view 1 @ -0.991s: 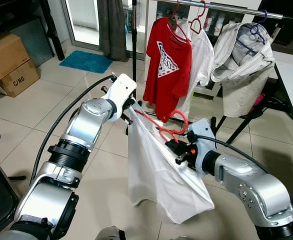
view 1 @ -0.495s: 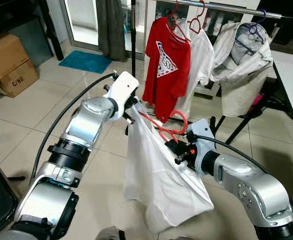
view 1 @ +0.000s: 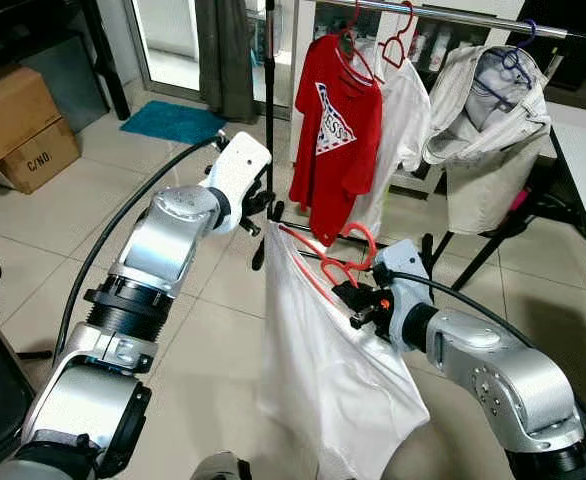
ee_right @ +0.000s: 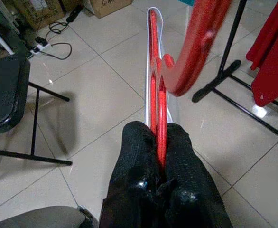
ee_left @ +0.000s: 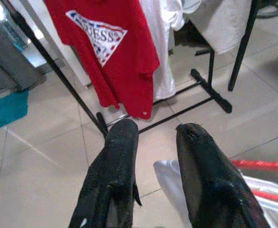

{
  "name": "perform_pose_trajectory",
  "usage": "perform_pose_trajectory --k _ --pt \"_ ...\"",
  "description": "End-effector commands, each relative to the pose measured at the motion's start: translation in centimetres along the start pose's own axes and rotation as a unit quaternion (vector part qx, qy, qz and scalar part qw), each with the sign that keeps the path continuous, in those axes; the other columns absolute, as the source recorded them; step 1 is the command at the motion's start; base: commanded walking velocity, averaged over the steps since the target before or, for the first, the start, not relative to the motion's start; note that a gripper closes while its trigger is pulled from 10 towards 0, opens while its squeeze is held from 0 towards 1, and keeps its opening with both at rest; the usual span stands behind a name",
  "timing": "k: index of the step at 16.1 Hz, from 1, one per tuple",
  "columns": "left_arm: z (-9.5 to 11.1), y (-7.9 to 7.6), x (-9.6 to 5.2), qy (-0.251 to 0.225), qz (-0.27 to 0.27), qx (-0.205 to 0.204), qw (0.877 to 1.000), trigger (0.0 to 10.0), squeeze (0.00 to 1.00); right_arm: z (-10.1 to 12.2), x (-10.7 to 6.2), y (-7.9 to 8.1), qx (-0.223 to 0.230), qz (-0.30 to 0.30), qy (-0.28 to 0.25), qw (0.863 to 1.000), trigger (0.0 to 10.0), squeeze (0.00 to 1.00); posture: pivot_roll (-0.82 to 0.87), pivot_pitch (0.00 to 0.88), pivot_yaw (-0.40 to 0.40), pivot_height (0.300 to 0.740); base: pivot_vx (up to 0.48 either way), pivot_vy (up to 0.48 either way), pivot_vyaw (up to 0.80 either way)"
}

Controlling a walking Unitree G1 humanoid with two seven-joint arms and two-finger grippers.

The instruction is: Hang hanger

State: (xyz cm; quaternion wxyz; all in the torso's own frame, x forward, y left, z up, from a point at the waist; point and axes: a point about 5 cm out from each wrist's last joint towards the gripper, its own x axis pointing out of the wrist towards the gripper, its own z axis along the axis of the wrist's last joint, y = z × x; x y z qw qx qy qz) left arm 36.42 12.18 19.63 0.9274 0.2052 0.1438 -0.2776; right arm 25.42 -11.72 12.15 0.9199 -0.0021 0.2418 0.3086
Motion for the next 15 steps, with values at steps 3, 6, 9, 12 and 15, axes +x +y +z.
perform_pose_trajectory --k 3,6,9,12,15 --pt "0.4 0.2 -0.7 -0.021 0.0 -0.004 1.0 10.0 1.0 1.3 -0.2 -1.4 -0.007 -0.053 -0.041 0.998 10.0 0.0 -0.06 0.001 -0.026 0.74 0.0 0.0 0.0" --pt "-1.5 -0.4 -0.9 -0.011 -0.001 -0.026 1.0 10.0 1.0 2.4 -0.2 -2.4 0.029 -0.098 -0.087 0.991 10.0 0.0 -0.05 0.0 -0.019 0.74 0.0 0.0 0.0" --pt "-3.0 -1.3 0.3 -0.021 0.023 -0.047 0.998 10.0 1.0 3.3 -0.3 -1.3 0.047 -0.051 -0.117 0.991 10.0 0.0 -0.05 0.0 -0.02 0.74 0.0 0.0 0.0" --pt "-2.5 -2.0 1.5 -0.047 0.023 -0.048 0.997 10.0 0.0 3.4 -0.2 -0.3 0.04 -0.013 -0.125 0.991 10.0 0.0 -0.06 0.0 -0.021 0.74 0.0 0.0 0.0" --pt "-2.0 -2.0 2.8 -0.064 0.041 -0.065 0.995 10.0 0.0 3.7 -0.4 0.2 0.03 0.006 -0.131 0.991 10.0 0.0 -0.07 0.0 -0.017 0.74 0.0 0.0 0.0"
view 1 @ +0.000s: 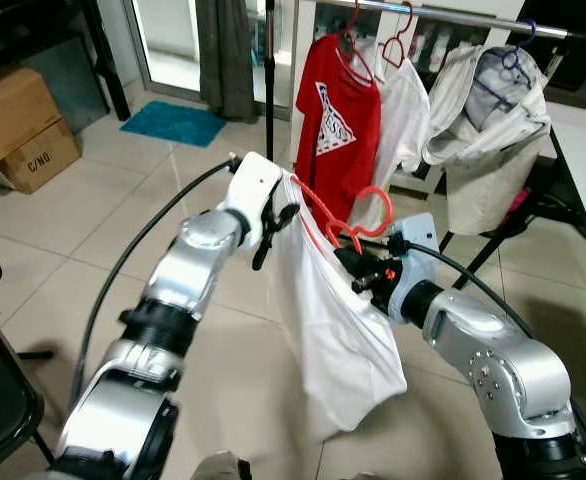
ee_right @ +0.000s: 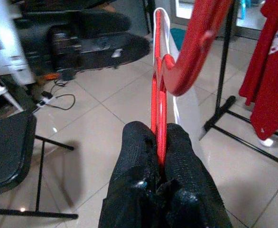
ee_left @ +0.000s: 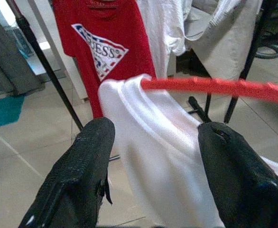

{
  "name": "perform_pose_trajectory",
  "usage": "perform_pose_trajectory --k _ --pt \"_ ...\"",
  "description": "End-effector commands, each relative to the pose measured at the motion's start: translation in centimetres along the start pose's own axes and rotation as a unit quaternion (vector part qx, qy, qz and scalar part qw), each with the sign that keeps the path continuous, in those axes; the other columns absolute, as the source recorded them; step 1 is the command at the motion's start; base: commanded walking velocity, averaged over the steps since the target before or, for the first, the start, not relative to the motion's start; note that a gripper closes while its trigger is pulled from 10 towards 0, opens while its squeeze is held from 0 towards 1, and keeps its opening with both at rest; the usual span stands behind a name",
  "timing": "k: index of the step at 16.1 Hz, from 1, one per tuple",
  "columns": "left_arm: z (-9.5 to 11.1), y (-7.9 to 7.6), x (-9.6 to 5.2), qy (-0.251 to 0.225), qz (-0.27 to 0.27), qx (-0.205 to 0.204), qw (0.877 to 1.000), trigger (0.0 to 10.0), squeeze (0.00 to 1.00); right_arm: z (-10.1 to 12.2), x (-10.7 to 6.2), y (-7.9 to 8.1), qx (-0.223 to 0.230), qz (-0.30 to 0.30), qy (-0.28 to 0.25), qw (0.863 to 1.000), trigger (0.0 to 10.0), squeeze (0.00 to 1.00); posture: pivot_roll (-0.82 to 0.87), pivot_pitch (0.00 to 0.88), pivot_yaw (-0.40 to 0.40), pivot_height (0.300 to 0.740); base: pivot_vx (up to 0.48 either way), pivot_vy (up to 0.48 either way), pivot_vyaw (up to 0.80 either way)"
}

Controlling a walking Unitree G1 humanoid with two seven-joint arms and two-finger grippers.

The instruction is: Hang hanger

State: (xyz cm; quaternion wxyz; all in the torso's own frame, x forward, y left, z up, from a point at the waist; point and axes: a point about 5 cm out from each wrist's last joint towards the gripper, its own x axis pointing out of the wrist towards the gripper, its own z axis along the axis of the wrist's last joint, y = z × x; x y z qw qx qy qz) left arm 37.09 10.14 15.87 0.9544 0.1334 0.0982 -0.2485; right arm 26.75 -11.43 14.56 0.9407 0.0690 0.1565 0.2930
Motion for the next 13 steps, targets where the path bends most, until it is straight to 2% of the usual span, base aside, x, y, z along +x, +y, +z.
perform_pose_trajectory --k 1,2,3,5,13 --pt "0.2 0.4 0.4 -0.008 0.013 -0.007 1.0 10.0 0.0 1.0 -0.3 0.6 -0.014 0.021 -0.028 0.999 10.0 0.0 -0.07 0.0 -0.015 0.74 0.0 0.0 0.0" --pt "0.2 0.5 0.6 -0.009 0.021 -0.011 1.0 8.5 0.0 1.1 -0.4 0.9 -0.017 0.031 -0.03 0.999 10.0 0.0 -0.07 0.0 -0.013 0.74 0.0 0.0 0.0" --pt "0.3 0.6 0.7 -0.011 0.024 -0.015 1.0 5.0 0.0 1.1 -0.4 1.1 -0.019 0.037 -0.031 0.999 10.0 0.0 -0.07 0.0 -0.012 0.74 0.0 0.0 0.0" --pt "0.2 0.7 0.9 -0.013 0.022 -0.027 0.999 0.0 0.0 1.1 -0.5 1.4 -0.022 0.051 -0.034 0.998 10.0 0.0 -0.07 0.0 -0.012 0.74 0.0 0.0 0.0" --pt "-0.1 0.2 1.6 -0.019 0.003 -0.037 0.999 0.0 0.0 1.1 -0.8 1.8 -0.028 0.066 -0.034 0.997 10.0 0.0 -0.08 0.0 -0.011 0.74 0.0 0.0 0.0"
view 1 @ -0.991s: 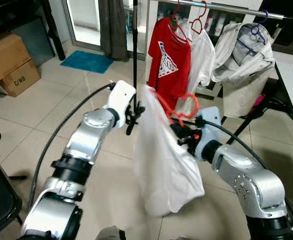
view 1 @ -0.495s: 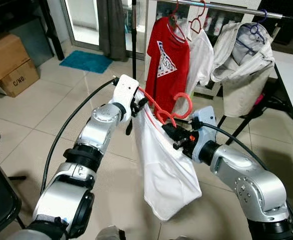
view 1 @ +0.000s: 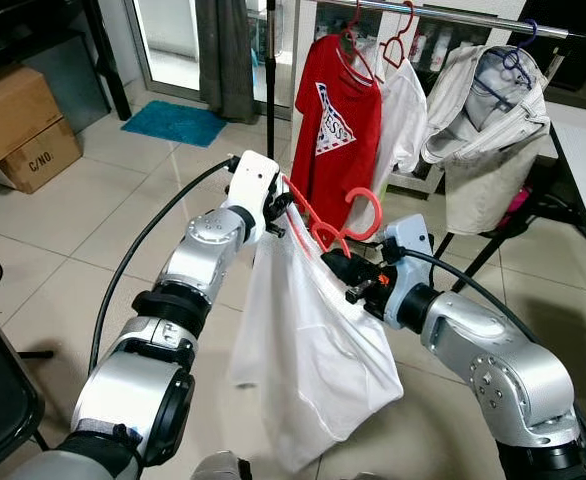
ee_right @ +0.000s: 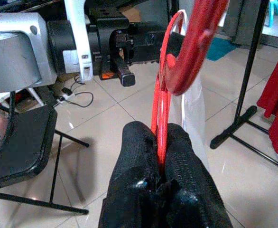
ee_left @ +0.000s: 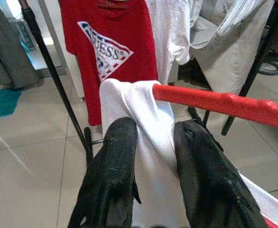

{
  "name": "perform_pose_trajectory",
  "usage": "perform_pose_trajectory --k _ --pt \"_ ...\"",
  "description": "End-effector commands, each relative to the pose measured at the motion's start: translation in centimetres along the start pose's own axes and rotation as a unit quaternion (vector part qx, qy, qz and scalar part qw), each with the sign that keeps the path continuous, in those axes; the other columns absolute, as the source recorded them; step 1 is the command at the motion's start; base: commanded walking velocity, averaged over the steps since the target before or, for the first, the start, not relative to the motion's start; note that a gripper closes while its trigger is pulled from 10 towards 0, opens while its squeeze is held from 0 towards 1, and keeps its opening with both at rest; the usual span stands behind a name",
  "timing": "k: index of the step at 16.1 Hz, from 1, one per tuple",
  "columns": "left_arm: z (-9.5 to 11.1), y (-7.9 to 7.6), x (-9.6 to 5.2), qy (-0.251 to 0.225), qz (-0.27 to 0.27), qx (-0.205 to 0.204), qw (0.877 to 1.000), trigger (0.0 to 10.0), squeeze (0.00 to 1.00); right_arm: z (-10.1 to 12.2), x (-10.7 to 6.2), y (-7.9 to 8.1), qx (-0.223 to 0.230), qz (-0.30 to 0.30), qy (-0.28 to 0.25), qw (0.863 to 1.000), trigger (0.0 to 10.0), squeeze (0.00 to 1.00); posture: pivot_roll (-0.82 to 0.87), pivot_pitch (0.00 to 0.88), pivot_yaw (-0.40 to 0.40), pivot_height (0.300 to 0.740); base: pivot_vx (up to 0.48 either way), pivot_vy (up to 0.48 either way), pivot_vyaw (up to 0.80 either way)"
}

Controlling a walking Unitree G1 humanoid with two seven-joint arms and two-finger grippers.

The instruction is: Hang hanger

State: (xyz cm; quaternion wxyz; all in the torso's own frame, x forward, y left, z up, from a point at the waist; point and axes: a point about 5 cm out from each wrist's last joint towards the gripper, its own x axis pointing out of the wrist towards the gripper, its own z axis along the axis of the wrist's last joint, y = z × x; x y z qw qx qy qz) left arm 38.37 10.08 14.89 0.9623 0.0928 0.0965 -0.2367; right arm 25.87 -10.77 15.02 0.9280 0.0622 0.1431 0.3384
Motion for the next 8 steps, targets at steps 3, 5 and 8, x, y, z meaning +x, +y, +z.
perform_pose_trajectory --k 3,5,8 --pt "0.47 -0.18 0.21 -0.009 -0.007 0.004 1.0 0.0 0.0 0.93 -0.2 0.66 -0.014 0.019 -0.026 0.999 10.0 0.0 -0.08 0.0 -0.012 0.74 0.0 0.0 0.0" --pt "0.35 -0.14 0.15 -0.012 -0.005 0.004 1.0 0.0 0.0 0.88 -0.19 0.64 -0.014 0.018 -0.025 0.999 10.0 0.0 -0.08 0.0 -0.013 0.74 0.0 0.0 0.0" --pt "0.28 -0.12 0.07 -0.015 -0.004 0.009 1.0 0.0 0.0 0.77 -0.22 0.57 -0.014 0.015 -0.022 1.0 10.0 0.0 -0.08 0.0 -0.015 0.74 0.0 0.0 0.0"
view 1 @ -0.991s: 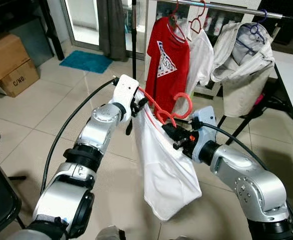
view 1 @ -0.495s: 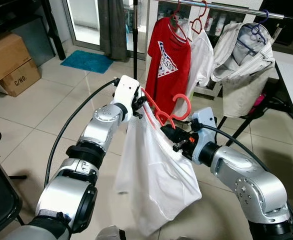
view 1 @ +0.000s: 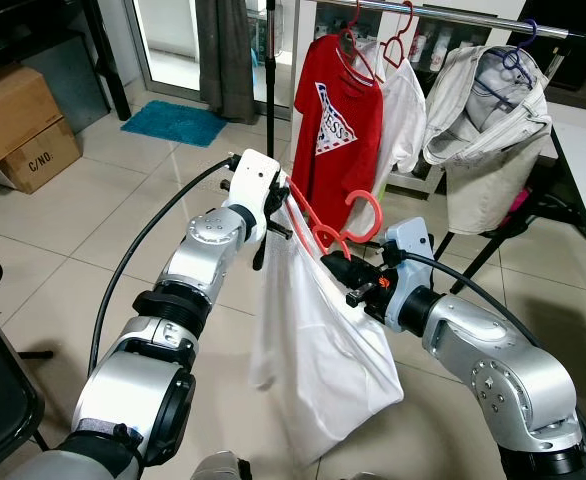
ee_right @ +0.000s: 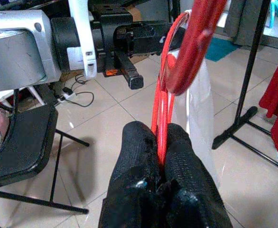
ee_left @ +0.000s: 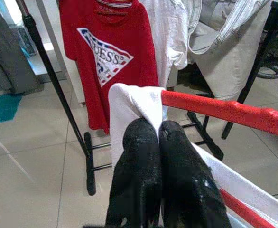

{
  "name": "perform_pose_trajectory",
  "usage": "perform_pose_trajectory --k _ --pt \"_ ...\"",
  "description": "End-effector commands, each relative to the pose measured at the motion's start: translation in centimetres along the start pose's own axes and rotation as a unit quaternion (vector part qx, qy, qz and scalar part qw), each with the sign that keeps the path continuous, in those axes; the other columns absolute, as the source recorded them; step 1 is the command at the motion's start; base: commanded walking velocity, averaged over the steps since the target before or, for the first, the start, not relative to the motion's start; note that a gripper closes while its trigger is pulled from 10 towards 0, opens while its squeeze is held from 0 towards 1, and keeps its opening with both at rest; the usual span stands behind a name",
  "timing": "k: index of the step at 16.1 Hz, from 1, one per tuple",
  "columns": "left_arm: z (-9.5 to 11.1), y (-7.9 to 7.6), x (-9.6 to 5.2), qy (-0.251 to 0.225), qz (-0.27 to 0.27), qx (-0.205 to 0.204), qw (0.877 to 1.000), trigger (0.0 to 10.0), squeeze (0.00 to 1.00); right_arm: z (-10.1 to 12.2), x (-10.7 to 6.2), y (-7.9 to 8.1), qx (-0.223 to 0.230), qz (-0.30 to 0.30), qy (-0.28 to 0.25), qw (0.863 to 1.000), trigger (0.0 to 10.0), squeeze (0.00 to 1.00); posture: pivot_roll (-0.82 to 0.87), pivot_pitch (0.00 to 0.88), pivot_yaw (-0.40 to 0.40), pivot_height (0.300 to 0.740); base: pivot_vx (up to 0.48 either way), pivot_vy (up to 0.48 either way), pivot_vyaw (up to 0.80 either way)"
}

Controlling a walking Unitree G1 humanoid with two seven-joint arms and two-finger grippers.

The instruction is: Hang hanger

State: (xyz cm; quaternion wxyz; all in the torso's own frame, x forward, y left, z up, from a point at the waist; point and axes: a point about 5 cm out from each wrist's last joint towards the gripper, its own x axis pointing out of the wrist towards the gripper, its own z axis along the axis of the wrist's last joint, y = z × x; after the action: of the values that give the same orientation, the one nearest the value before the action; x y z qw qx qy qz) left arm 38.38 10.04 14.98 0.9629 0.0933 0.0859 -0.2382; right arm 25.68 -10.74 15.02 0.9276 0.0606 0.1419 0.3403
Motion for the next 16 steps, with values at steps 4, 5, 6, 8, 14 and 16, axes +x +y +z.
perform_pose_trajectory --k 4,5,6,8,14,16 --pt "0.0 -0.1 0.0 -0.009 -0.005 -0.002 1.0 0.0 0.0 0.8 -0.1 0.4 -0.012 0.011 -0.019 1.0 10.0 0.0 -0.08 0.0 -0.017 0.74 0.0 0.0 0.0" --pt "0.0 -0.1 -0.1 -0.01 -0.001 -0.005 1.0 0.0 0.0 0.7 -0.2 0.2 -0.012 0.006 -0.017 1.0 10.0 0.0 -0.08 0.0 -0.018 0.74 0.0 0.0 0.0" --pt "0.0 0.1 -0.1 -0.013 0.007 -0.007 1.0 0.0 0.0 0.6 -0.1 -0.1 -0.01 -0.01 -0.011 1.0 10.0 0.0 -0.07 0.0 -0.018 0.74 0.0 0.0 0.0" --pt "0.4 0.6 -0.4 -0.029 0.033 -0.012 0.999 0.0 0.0 -0.1 0.0 -2.1 0.017 -0.109 0.008 0.994 10.0 0.0 -0.07 0.0 -0.017 0.74 0.0 0.0 0.0" --pt "0.0 2.0 -1.1 -0.027 0.092 -0.03 0.995 0.0 0.0 -2.4 -0.5 -3.9 0.043 -0.224 0.065 0.971 10.0 0.0 -0.07 0.001 -0.024 0.74 0.0 0.0 0.0" --pt "0.0 1.9 -0.9 -0.025 0.089 -0.031 0.995 0.0 0.0 -2.2 -0.1 -3.0 0.034 -0.18 0.067 0.981 10.0 0.0 -0.07 0.001 -0.023 0.74 0.0 0.0 0.0"
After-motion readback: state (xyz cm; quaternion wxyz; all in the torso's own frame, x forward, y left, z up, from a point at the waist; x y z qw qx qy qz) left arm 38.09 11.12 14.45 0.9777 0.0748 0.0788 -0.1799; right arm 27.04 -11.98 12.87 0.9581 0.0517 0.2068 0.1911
